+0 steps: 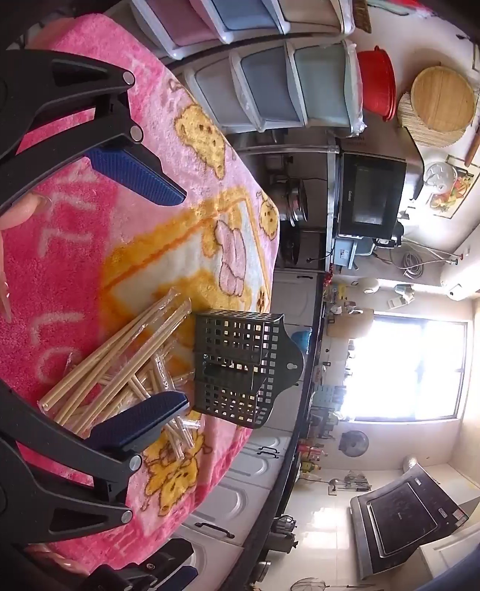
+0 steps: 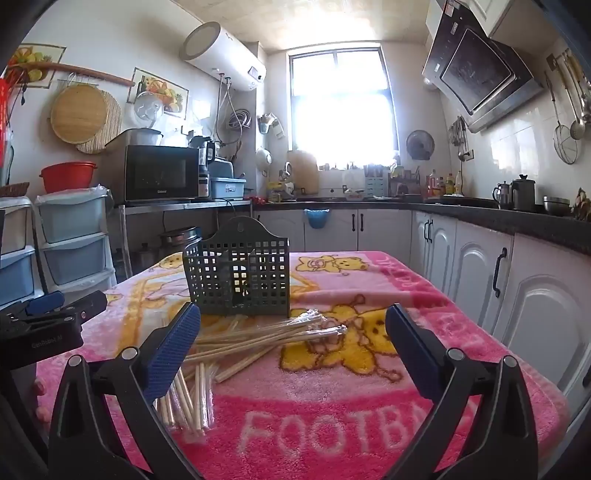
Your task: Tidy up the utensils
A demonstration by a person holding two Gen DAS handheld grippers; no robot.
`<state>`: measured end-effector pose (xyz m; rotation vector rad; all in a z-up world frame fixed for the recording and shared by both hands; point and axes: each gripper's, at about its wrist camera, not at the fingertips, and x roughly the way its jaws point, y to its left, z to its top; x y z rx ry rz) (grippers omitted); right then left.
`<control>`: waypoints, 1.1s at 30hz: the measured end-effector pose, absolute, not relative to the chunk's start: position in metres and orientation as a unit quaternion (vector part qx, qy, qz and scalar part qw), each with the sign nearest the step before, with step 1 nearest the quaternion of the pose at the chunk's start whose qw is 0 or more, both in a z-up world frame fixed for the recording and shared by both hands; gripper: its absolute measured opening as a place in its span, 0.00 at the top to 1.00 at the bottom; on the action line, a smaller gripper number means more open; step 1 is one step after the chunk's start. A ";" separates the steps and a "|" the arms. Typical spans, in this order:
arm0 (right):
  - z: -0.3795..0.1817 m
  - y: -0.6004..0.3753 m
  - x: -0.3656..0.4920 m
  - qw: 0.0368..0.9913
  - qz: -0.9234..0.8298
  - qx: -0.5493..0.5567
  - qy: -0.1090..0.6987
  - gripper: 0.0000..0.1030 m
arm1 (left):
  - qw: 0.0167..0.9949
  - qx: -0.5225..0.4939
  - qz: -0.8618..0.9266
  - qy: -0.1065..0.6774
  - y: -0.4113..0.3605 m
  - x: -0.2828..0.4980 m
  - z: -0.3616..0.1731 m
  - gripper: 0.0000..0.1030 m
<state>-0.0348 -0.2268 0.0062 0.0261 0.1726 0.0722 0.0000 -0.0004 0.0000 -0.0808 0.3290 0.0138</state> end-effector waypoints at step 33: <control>0.009 -0.223 -0.034 0.996 0.041 0.019 0.080 0.06 | 0.986 -0.045 0.006 0.161 0.010 0.000 0.003 0.10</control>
